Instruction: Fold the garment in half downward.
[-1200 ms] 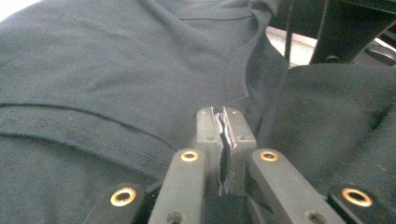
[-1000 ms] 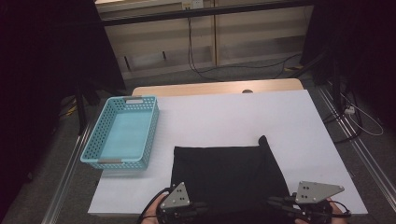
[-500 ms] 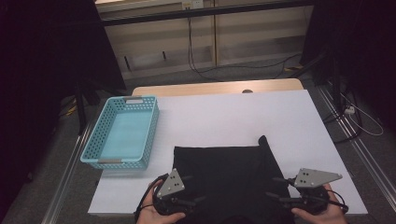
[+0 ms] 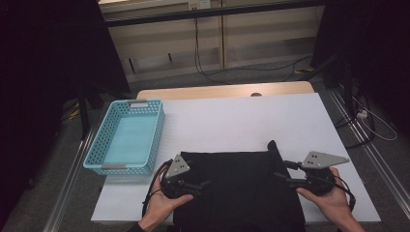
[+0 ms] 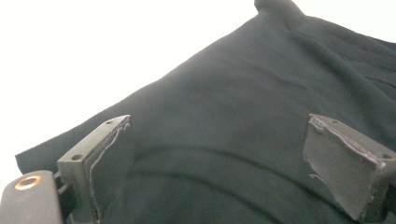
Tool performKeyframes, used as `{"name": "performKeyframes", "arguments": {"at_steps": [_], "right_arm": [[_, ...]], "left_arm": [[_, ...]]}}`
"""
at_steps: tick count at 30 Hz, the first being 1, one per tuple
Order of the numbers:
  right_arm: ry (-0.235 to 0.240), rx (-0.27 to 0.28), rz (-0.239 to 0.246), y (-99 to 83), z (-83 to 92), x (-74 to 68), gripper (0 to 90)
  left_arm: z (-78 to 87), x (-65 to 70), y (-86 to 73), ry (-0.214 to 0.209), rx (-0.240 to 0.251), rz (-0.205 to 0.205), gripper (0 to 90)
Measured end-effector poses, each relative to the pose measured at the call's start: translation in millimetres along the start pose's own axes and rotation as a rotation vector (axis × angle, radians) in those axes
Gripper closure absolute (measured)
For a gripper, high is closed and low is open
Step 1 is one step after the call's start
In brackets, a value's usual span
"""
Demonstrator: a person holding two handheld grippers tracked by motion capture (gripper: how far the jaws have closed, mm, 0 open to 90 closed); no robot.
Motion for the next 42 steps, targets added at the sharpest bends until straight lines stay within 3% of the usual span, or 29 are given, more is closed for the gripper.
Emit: {"name": "performKeyframes", "arguments": {"at_steps": [4, 8, 10, 19, 21, 23, 27, 28, 36, 40, 42], "right_arm": [[-0.036, -0.008, 0.001, 8.0, -11.3, 16.3, 54.6], [-0.066, -0.022, -0.006, 18.3, -22.8, 32.7, 57.9], [-0.084, -0.022, -0.019, 24.3, -29.2, 41.3, 59.0], [-0.086, -0.064, -0.037, 35.4, -61.4, 62.6, 55.1], [-0.100, -0.070, -0.036, 38.1, -65.8, 66.0, 54.2], [-0.108, -0.064, -0.037, 41.4, -69.0, 68.5, 53.4], [-0.127, -0.071, -0.036, 43.3, -77.0, 72.1, 54.2], [-0.123, -0.077, -0.039, 42.7, -78.8, 73.1, 54.8], [-0.078, -0.128, -0.077, 33.0, -88.3, 77.7, 54.0], [-0.054, -0.156, -0.073, 29.8, -93.7, 75.9, 61.1], [-0.051, -0.164, -0.067, 28.8, -94.9, 75.1, 71.5]], "left_arm": [[-15.6, -13.3, 10.0, 0.035, 0.013, 0.009, 9.7], [-26.8, -25.7, 13.9, 0.053, 0.016, -0.016, 12.6], [-32.8, -31.4, 14.4, 0.045, 0.011, 0.016, 13.3], [-28.5, -41.0, 8.9, 0.074, -0.011, 0.051, 7.7], [-27.2, -42.8, 5.1, 0.113, -0.020, 0.060, 8.1], [-28.1, -45.0, 1.4, 0.105, -0.047, 0.074, 8.3], [-27.2, -45.1, 0.4, 0.097, -0.040, 0.075, 8.6], [-27.9, -45.0, -0.3, 0.100, -0.053, 0.058, 8.6], [-32.4, -42.8, -4.6, 0.089, -0.089, 0.034, 9.7], [-34.7, -42.3, -6.5, 0.084, -0.104, 0.032, 10.1], [-35.9, -41.9, -7.6, 0.085, -0.111, 0.032, 10.5]]}}
Point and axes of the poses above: each handheld gripper's, and its own axes: z roughly backward along the jaws, y roughly out of its top, x roughly to its right, the point moved 4 cm from there along -z, roughly forward along the jaws
